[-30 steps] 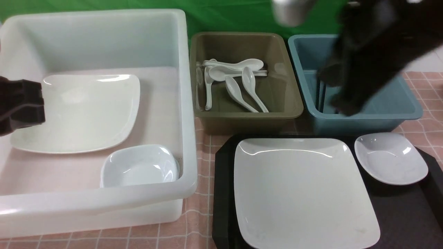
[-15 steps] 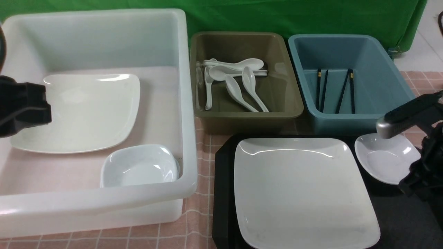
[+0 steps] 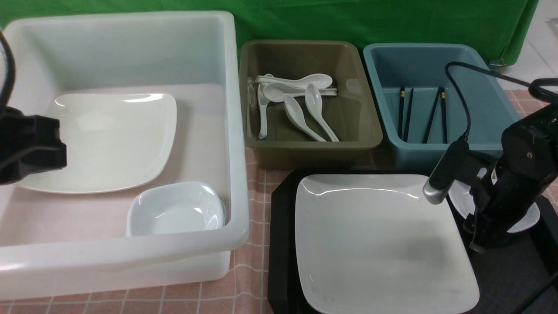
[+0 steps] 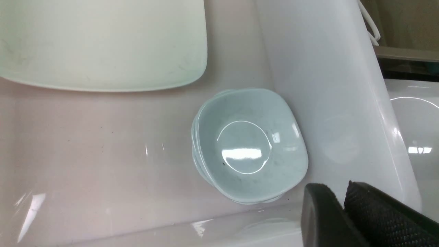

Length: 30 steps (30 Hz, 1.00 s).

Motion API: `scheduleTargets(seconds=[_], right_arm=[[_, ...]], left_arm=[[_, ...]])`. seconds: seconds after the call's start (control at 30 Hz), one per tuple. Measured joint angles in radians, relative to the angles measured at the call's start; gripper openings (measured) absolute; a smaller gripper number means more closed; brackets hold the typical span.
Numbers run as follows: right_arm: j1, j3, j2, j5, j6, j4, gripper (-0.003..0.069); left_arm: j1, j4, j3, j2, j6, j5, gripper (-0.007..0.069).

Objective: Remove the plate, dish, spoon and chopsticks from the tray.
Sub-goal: Use the right arm to grab a small plate from the dinner plate, then use the right arm to put the small plate into the large storage box on the left

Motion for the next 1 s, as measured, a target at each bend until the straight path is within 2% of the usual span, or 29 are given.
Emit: scheduleTargets(seconds=[0.13,0.17,0.27,0.33,0.37,0.43,0.57,0.67,0.77,0.87,0.93,0.97,1.0], right_arm=[[0.0,0.0,0.039,-0.046,-0.01,-0.033,0.0479],[0.0,0.0,0.04,-0.052,-0.01,-0.034,0.0439],[0.0,0.0,0.041,-0.055,-0.01,-0.038,0.0231],[0.0,-0.003,0.014,-0.051,0.008,-0.054,0.0165],[0.0,-0.003,0.014,-0.051,0.011,-0.054,0.0165],[0.0,-0.003,-0.041,-0.043,0.051,-0.063,0.0088],[0.01,-0.001,-0.151,0.057,0.151,-0.029,0.0079],[0.033,-0.005,-0.235,0.111,0.17,0.019,0.0079],[0.106,-0.058,-0.407,0.155,0.141,0.199,0.0079],[0.161,-0.111,-0.475,0.15,0.052,0.373,0.0079],[0.237,-0.204,-0.491,0.165,-0.143,0.635,0.0079],[0.243,-0.211,-0.487,0.167,-0.175,0.674,0.0079],[0.287,-0.264,-0.463,0.191,-0.279,0.796,0.0079]], left_arm=[[0.0,-0.001,0.0,0.0,0.002,0.018,0.0092],[0.0,-0.001,0.0,0.0,0.002,0.019,0.0092],[0.0,-0.004,0.0,0.0,0.0,0.025,0.0092],[0.0,-0.004,0.0,0.0,-0.003,0.025,0.0093],[0.0,-0.004,0.0,0.0,-0.003,0.025,0.0093],[0.0,-0.004,0.0,0.0,-0.005,0.025,0.0093],[0.0,-0.004,0.0,0.0,-0.007,0.025,0.0093],[0.0,-0.007,0.0,0.0,-0.007,0.023,0.0093],[0.0,-0.009,0.0,0.0,-0.007,0.018,0.0093],[0.0,-0.019,0.0,0.0,-0.007,0.002,0.0093],[0.0,-0.042,0.0,0.0,-0.007,-0.03,0.0093],[0.0,-0.045,0.0,0.0,-0.007,-0.033,0.0093],[0.0,-0.054,-0.001,0.0,-0.007,-0.051,0.0093]])
